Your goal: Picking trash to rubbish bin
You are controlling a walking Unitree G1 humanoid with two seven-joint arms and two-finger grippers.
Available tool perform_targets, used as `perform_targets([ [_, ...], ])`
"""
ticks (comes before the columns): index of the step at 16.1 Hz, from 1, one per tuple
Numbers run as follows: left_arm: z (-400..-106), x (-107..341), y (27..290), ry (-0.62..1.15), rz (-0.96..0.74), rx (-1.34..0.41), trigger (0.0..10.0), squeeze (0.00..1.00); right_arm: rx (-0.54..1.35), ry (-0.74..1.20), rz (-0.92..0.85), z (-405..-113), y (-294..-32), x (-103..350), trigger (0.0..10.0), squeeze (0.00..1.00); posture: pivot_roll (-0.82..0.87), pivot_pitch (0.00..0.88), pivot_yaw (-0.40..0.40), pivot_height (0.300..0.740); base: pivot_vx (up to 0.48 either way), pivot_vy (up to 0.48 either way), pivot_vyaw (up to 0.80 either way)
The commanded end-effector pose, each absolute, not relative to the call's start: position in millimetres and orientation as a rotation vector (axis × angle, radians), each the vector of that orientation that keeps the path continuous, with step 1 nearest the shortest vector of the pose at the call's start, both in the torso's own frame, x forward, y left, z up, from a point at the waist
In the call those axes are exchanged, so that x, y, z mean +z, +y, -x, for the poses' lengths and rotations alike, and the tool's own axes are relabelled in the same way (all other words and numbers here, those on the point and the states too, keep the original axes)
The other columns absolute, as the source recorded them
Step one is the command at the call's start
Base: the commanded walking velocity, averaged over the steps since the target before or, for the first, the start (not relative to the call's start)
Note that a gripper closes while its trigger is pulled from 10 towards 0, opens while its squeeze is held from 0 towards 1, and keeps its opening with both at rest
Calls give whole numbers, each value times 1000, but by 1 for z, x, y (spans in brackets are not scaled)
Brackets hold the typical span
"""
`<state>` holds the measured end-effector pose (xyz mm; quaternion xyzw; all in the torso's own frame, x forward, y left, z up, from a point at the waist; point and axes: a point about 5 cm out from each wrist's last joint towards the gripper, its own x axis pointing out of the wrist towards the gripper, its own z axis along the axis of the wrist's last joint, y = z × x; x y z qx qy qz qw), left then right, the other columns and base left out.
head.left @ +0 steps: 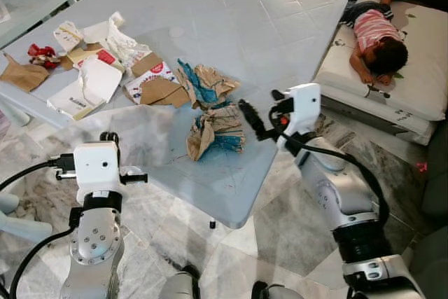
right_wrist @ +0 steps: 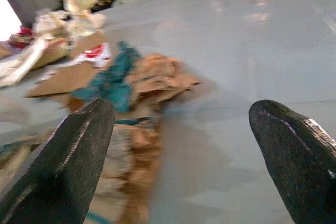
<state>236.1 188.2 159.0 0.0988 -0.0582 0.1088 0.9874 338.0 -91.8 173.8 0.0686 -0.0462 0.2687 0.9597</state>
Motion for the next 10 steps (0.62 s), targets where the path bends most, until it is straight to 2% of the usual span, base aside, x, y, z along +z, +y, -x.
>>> perform_targets([
  [1,-235,162,188,-121,-203,214,0,0,598,-90,-155,-331,-83,173,10000,0,153,215,3,740,0,0,0],
  [5,-234,162,189,-117,-199,216,0,0,628,-83,-139,-323,-68,166,10000,0,158,218,3,740,0,0,0],
  [10,-237,162,185,-117,-190,202,0,0,673,-42,-27,-309,-50,141,10000,0,153,216,6,740,0,0,0],
])
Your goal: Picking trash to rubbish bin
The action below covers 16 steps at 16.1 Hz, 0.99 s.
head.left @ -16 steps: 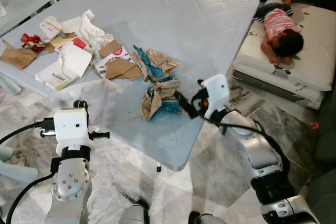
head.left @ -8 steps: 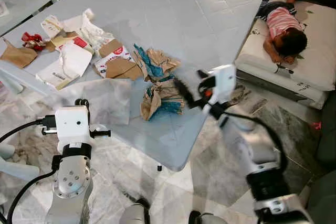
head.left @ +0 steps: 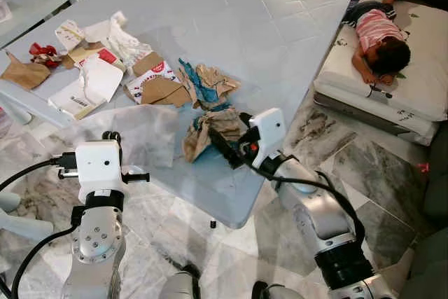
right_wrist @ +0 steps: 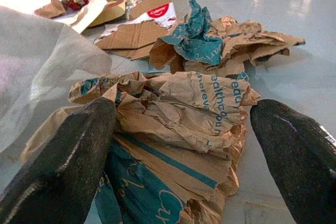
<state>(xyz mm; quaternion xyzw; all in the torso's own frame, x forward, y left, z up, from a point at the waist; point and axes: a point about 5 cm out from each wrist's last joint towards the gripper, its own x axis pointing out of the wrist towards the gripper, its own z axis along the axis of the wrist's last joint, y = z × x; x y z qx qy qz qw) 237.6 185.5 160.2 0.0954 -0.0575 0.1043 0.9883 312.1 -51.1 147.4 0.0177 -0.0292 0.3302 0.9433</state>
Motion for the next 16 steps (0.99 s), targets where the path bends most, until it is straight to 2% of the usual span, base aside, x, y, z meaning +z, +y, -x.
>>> perform_targets([
  [1,-237,163,185,-118,-189,201,0,0,679,-30,-5,-308,-49,135,10000,0,153,216,6,740,0,0,0],
  [3,-238,164,184,-122,-188,200,0,0,682,-7,55,-305,-47,125,10000,0,153,216,6,740,0,0,0],
  [4,-238,164,185,-124,-188,200,0,0,687,-5,77,-304,-46,121,0,0,161,208,4,740,0,0,0],
  [10,-240,165,185,-130,-187,203,0,0,678,-21,157,-306,-50,119,0,0,160,206,5,740,0,0,0],
  [16,-241,165,184,-128,-182,203,0,0,473,-49,242,-330,-83,126,0,0,153,210,8,740,0,0,0],
])
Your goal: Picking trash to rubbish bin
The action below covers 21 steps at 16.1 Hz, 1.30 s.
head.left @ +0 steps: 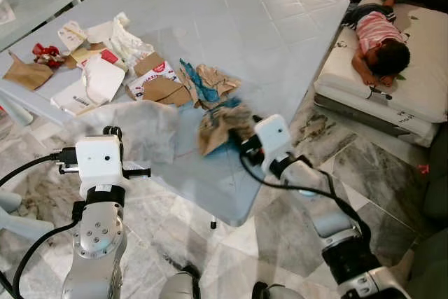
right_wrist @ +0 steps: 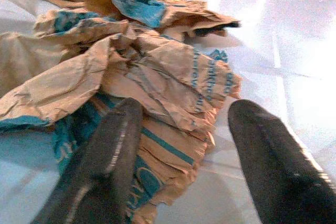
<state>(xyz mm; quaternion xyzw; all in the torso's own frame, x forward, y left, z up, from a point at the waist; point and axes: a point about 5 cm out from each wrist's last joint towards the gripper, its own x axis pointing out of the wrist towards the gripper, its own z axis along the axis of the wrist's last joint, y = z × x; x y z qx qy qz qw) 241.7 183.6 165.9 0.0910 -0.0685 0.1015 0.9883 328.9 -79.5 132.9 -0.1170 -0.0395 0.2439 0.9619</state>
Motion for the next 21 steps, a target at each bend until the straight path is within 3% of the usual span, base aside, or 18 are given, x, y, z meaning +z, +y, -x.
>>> perform_targets([
  [1,-242,164,184,-128,-182,203,0,0,460,-52,250,-332,-86,127,0,0,152,210,8,740,0,0,0],
  [14,-247,168,186,-143,-178,215,0,0,370,-81,200,-344,-99,133,0,0,148,207,13,740,0,0,0],
  [21,-252,171,188,-159,-175,229,0,0,302,-254,25,-354,-106,178,0,0,143,203,12,740,0,0,0],
])
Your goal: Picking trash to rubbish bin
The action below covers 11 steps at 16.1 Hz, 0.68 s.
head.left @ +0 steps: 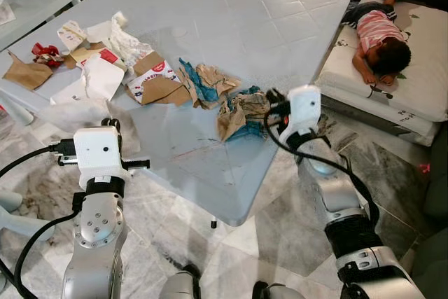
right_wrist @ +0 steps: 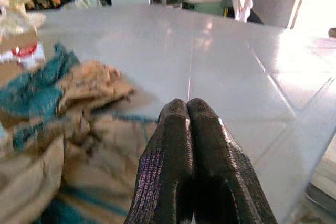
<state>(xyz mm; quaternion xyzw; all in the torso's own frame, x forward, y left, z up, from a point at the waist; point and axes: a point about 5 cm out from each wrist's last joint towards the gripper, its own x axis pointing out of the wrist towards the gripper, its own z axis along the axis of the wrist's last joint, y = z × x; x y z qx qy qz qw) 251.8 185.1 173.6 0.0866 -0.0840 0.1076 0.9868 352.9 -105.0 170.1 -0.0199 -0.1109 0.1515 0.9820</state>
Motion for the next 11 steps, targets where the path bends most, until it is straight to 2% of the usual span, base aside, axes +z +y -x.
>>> perform_targets([
  [1,-252,171,188,-159,-174,229,0,0,303,-260,24,-354,-106,180,0,0,143,203,12,740,0,0,0],
  [2,-252,171,188,-159,-172,229,0,0,319,-264,45,-353,-104,181,0,0,143,203,12,740,0,0,0],
  [3,-252,171,188,-160,-172,229,0,0,342,-253,28,-353,-102,181,10000,1000,143,203,12,740,0,0,0],
  [6,-253,171,187,-159,-169,226,0,0,456,-266,-13,-348,-90,187,10000,1000,140,200,12,740,0,0,0],
  [11,-255,171,186,-164,-164,224,0,0,633,-262,72,-336,-74,182,10000,1000,140,194,8,740,0,0,0],
])
